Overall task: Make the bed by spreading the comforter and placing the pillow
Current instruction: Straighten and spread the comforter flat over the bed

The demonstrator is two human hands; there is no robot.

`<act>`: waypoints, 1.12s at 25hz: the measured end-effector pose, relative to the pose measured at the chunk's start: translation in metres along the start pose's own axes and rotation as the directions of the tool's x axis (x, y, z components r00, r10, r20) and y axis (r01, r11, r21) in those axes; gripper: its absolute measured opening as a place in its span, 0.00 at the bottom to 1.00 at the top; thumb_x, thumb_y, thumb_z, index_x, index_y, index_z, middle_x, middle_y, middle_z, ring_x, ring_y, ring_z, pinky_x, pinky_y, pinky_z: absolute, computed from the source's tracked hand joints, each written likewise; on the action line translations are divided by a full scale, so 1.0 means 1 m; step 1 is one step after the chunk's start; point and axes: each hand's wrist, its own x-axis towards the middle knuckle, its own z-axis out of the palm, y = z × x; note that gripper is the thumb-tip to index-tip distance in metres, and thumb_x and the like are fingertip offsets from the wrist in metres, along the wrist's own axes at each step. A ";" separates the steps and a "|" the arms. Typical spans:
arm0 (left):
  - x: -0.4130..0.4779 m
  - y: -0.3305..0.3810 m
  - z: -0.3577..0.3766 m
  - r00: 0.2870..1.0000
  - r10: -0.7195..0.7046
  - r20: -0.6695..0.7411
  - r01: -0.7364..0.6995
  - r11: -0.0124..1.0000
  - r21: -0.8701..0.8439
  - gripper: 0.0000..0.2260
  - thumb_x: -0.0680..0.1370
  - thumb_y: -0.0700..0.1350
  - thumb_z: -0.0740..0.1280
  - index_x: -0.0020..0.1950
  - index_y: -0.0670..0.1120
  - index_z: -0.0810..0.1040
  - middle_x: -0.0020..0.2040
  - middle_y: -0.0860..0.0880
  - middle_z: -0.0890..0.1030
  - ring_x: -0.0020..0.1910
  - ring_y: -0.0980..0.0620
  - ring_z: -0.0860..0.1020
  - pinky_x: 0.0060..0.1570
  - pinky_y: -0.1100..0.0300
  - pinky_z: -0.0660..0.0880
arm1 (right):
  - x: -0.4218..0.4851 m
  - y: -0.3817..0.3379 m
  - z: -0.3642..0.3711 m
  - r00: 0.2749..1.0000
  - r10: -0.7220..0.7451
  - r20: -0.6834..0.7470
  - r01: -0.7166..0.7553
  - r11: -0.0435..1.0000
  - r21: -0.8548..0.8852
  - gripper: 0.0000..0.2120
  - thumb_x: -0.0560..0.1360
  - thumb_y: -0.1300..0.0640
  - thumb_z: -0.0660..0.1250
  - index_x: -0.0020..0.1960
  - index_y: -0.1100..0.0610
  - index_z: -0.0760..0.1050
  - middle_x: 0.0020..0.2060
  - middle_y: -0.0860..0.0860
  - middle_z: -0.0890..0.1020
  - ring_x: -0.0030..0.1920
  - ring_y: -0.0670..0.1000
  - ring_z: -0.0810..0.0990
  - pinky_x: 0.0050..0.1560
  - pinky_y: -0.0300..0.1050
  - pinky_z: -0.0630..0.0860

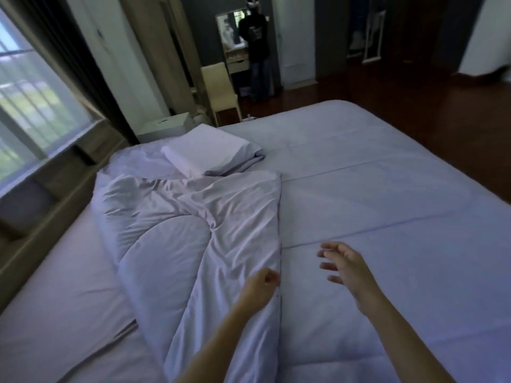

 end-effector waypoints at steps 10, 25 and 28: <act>-0.015 -0.104 0.003 0.979 0.021 0.204 -0.081 0.953 0.292 0.14 0.78 0.41 0.60 0.62 0.46 0.77 0.63 0.47 0.78 0.62 0.48 0.75 0.60 0.61 0.68 | -0.044 0.104 0.071 0.984 0.161 -0.080 -0.169 0.980 -0.106 0.05 0.75 0.56 0.62 0.47 0.50 0.76 0.45 0.47 0.83 0.40 0.47 0.80 0.37 0.41 0.73; 0.040 -0.161 -0.027 0.942 0.261 0.211 -0.304 0.930 0.208 0.22 0.77 0.40 0.64 0.71 0.43 0.66 0.64 0.38 0.71 0.61 0.40 0.73 0.58 0.57 0.69 | -0.059 0.198 0.208 0.971 0.186 -0.148 -0.223 0.928 -0.299 0.32 0.66 0.60 0.66 0.70 0.56 0.67 0.63 0.54 0.77 0.63 0.53 0.76 0.53 0.37 0.69; 0.044 -0.139 -0.031 0.946 0.323 0.028 -0.325 0.942 0.080 0.27 0.78 0.50 0.65 0.74 0.45 0.61 0.72 0.38 0.62 0.69 0.40 0.66 0.67 0.52 0.65 | -0.071 0.185 0.223 0.984 0.150 0.097 -0.107 0.929 -0.355 0.25 0.71 0.63 0.66 0.68 0.57 0.72 0.61 0.52 0.78 0.60 0.47 0.74 0.57 0.37 0.67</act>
